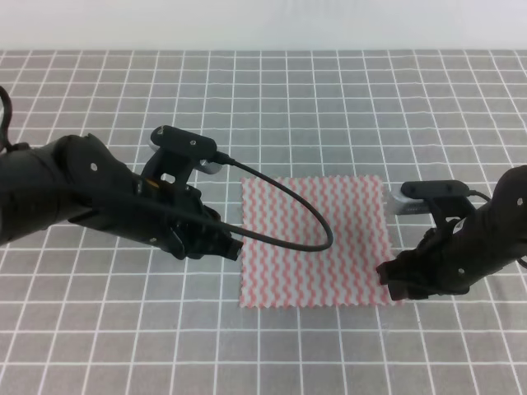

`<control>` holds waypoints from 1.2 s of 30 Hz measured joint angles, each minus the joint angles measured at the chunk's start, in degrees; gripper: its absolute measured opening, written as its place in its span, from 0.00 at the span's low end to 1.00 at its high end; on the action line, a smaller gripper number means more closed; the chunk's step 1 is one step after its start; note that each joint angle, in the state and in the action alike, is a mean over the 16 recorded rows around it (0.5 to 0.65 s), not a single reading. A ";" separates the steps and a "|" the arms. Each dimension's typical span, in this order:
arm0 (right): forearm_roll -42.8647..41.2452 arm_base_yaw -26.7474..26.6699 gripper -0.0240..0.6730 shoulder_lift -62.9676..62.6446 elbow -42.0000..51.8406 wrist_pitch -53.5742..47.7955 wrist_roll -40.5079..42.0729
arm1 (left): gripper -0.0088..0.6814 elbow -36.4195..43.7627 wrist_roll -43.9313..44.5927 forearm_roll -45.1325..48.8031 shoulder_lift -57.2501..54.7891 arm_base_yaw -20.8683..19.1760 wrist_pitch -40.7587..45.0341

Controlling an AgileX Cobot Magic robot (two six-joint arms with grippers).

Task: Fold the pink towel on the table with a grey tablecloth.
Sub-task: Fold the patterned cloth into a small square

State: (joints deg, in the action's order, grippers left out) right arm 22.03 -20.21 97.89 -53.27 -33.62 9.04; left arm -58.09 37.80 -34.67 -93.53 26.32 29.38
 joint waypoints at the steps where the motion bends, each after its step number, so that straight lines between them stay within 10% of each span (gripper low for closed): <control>1: 0.02 -0.01 0.39 0.17 -0.01 0.13 0.00 | 0.01 0.01 0.01 0.07 0.08 0.00 -0.01; 36: 1.42 0.01 0.39 0.39 0.01 0.42 0.03 | 0.01 0.03 0.17 1.09 0.39 -0.01 -0.87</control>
State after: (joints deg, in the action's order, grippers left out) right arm 23.44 -20.19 98.29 -53.26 -33.19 9.07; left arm -58.06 37.97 -33.58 -93.14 26.31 28.50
